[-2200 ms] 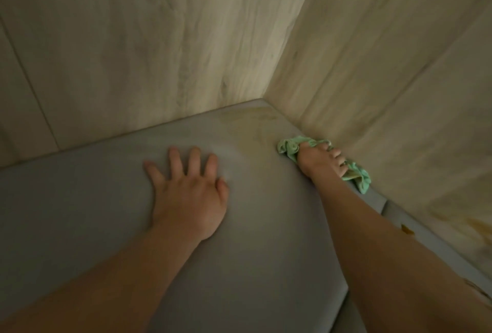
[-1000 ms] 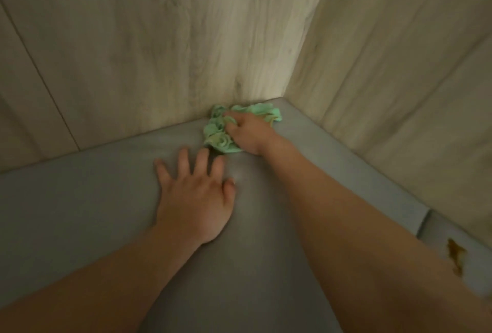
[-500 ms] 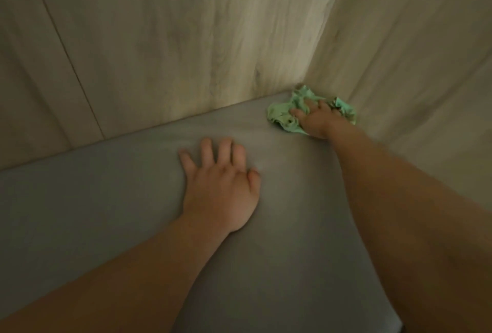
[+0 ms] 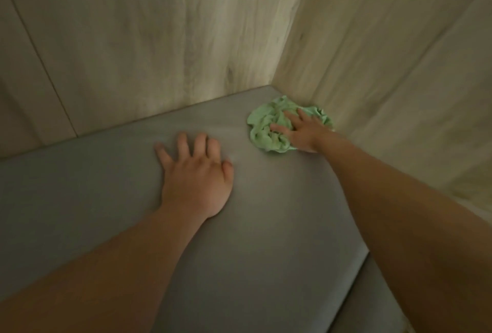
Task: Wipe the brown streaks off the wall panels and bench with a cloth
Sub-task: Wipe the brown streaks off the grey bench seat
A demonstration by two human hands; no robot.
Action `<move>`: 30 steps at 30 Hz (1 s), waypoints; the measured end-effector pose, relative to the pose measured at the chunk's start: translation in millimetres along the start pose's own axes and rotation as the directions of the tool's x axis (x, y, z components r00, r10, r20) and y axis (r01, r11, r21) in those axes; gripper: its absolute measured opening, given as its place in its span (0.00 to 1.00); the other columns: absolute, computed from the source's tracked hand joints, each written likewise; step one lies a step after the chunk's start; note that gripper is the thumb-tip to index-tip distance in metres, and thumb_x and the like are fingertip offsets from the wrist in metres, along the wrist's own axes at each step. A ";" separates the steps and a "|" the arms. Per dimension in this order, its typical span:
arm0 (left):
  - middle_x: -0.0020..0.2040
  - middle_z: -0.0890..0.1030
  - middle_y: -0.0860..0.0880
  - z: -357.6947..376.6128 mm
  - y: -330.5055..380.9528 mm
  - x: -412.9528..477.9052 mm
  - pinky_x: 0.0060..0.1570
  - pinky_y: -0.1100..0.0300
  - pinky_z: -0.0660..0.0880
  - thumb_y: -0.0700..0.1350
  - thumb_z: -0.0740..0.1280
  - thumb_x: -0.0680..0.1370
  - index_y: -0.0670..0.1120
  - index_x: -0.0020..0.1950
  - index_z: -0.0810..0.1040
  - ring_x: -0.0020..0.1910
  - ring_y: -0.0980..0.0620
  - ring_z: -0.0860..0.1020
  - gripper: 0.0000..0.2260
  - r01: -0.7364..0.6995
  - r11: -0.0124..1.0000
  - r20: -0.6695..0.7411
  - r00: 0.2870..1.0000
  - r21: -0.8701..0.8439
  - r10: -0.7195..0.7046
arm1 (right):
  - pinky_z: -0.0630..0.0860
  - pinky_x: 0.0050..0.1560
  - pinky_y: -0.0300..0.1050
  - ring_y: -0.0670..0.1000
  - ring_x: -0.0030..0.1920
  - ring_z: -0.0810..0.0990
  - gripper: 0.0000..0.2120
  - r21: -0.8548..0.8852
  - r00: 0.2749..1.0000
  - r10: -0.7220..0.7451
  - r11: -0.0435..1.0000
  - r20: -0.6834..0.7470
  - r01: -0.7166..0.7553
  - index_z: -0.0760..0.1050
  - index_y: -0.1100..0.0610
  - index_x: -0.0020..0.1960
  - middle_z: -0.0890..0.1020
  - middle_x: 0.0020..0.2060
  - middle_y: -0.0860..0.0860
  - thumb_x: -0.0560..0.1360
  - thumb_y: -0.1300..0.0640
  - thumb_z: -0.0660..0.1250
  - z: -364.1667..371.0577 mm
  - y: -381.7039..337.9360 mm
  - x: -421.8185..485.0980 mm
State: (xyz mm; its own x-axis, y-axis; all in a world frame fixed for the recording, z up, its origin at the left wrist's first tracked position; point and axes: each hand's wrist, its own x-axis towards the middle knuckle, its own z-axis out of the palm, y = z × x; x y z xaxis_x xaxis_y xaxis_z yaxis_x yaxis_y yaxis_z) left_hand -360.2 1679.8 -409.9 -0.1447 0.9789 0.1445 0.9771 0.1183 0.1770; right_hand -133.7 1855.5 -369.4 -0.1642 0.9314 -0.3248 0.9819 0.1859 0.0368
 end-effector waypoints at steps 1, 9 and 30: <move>0.76 0.65 0.46 2.1 0.3 0.8 0.71 0.26 0.54 0.59 0.50 0.83 0.47 0.71 0.67 0.77 0.37 0.60 0.23 -0.003 1.000 0.002 1.000 0.001 0.003 | 0.38 0.80 0.66 0.60 0.83 0.39 0.41 0.063 0.997 0.076 0.995 -0.014 -0.075 0.46 0.28 0.80 0.41 0.84 0.45 0.70 0.17 0.40 3.3 0.8 1.8; 0.76 0.63 0.45 -7.0 4.5 -0.3 0.71 0.25 0.53 0.58 0.47 0.83 0.46 0.72 0.65 0.77 0.37 0.57 0.24 -0.007 1.000 0.049 0.999 -0.020 0.008 | 0.40 0.81 0.59 0.56 0.83 0.41 0.30 0.105 0.990 -0.092 0.989 -0.109 0.103 0.48 0.31 0.81 0.44 0.84 0.44 0.81 0.30 0.49 33.2 -45.9 -88.3; 0.70 0.70 0.46 0.9 2.3 4.1 0.68 0.26 0.59 0.59 0.46 0.80 0.47 0.65 0.70 0.74 0.37 0.64 0.24 0.002 0.999 0.008 1.000 0.034 -0.002 | 0.39 0.80 0.67 0.65 0.82 0.40 0.34 0.175 0.993 0.087 0.982 -0.085 -0.071 0.43 0.36 0.83 0.41 0.84 0.51 0.81 0.28 0.48 -19.4 -86.9 35.0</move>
State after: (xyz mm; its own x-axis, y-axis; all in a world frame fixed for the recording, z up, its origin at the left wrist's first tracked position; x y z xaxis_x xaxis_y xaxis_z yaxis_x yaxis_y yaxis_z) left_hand -358.4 1684.2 -409.8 -0.1453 0.9799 0.1365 0.9816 0.1256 0.1436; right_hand -226.6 1878.0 -365.6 -0.0855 0.9674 -0.2385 0.9925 0.0616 -0.1059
